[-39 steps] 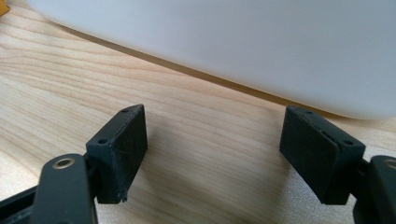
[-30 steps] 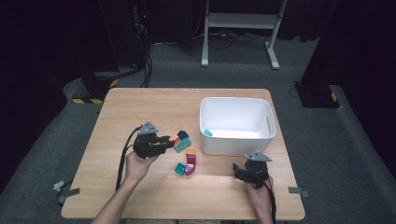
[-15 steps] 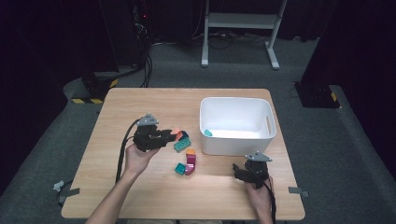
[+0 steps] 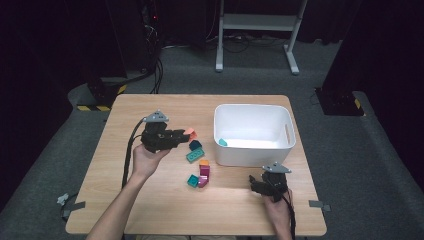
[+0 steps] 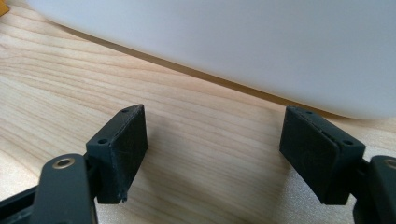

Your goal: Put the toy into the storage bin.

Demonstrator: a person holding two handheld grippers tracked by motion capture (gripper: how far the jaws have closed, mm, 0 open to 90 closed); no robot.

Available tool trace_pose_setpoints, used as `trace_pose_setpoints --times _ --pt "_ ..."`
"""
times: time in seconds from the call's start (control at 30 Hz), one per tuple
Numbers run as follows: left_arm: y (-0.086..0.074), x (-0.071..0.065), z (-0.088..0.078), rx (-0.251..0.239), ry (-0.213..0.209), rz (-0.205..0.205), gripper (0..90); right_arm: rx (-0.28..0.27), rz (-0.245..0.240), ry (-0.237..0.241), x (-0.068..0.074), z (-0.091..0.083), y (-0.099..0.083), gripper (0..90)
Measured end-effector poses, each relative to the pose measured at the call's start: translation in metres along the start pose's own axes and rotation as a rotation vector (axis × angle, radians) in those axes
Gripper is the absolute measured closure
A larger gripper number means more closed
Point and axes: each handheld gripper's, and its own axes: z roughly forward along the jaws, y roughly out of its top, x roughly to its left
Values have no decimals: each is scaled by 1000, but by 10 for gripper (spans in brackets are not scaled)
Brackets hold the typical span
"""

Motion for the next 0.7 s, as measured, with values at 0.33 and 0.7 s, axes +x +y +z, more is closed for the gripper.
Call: trace_pose_setpoints --times 0.33,0.7 --pt "12 1 2 -10 4 -1 659 0 0 0 0 0 0 230" --pt "29 -1 3 -27 -6 16 660 0 0 0 0 0 0 230"
